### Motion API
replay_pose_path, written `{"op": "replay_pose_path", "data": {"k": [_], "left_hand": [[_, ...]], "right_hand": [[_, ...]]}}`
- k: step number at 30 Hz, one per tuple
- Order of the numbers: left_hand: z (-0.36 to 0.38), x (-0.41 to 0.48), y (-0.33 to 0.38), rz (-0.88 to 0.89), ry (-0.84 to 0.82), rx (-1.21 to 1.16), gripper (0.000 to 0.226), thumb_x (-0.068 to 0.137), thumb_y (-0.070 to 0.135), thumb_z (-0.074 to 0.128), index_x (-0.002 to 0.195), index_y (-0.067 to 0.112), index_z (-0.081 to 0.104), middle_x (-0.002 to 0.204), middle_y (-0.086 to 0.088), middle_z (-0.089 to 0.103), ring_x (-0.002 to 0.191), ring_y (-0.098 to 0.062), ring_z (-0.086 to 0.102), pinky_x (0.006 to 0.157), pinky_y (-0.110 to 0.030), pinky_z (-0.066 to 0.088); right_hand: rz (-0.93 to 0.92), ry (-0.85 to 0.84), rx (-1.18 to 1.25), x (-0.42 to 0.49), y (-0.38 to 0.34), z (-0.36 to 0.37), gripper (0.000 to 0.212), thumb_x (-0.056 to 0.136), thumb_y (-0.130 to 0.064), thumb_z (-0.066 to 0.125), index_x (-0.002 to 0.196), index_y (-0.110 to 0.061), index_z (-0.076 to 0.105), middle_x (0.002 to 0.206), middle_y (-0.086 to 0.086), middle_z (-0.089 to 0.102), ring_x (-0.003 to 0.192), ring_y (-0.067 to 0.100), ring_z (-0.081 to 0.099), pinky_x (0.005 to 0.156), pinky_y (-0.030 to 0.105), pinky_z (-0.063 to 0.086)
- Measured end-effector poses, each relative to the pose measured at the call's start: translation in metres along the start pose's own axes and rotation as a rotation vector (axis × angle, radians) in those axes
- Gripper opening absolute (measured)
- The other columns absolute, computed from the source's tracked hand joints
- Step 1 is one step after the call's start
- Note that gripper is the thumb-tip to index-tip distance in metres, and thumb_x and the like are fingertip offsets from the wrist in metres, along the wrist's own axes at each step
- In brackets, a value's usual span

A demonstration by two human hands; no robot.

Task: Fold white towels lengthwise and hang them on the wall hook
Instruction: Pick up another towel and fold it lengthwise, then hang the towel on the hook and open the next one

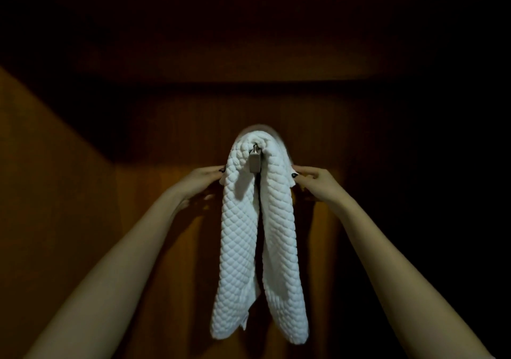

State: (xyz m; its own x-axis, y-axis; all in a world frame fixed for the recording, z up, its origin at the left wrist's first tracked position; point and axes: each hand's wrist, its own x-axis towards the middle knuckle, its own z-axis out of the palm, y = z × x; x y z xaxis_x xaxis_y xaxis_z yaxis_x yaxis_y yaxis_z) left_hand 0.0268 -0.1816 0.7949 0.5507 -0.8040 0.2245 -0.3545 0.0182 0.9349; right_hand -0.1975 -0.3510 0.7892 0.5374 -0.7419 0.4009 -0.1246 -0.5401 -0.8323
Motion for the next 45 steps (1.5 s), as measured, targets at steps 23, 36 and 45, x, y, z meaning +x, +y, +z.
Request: {"op": "replay_pose_path", "data": {"k": [23,36,45], "left_hand": [[0.072,-0.257,-0.07,0.418,0.163,0.937,0.051,0.089,0.035,0.058,0.139,0.03,0.046,0.137,-0.003,0.042,0.125,-0.029,0.033,0.098,-0.046,0.037],[0.327,-0.454,-0.216,0.561,-0.488,0.95,0.056,0.095,0.036,0.048,0.147,0.027,0.029,0.15,-0.001,0.033,0.138,-0.026,0.024,0.11,-0.045,0.029],[0.476,-0.619,-0.295,0.694,-1.059,0.963,0.057,0.094,0.035,0.049,0.147,0.029,0.028,0.15,0.003,0.03,0.137,-0.023,0.025,0.109,-0.043,0.026]], "right_hand": [[-0.033,0.036,-0.705,-0.324,0.03,0.004,0.053,0.098,-0.026,0.052,0.148,-0.027,0.036,0.151,0.014,0.03,0.138,0.036,0.028,0.111,0.048,0.033],[0.441,-0.057,-0.842,-0.628,0.209,-0.056,0.061,0.098,-0.027,0.05,0.152,-0.03,0.023,0.158,0.01,0.02,0.145,0.035,0.016,0.114,0.051,0.025],[1.022,-0.057,-0.853,-0.873,0.279,-0.106,0.059,0.1,-0.03,0.045,0.154,-0.03,0.02,0.16,0.008,0.017,0.142,0.038,0.02,0.113,0.047,0.028]]}}
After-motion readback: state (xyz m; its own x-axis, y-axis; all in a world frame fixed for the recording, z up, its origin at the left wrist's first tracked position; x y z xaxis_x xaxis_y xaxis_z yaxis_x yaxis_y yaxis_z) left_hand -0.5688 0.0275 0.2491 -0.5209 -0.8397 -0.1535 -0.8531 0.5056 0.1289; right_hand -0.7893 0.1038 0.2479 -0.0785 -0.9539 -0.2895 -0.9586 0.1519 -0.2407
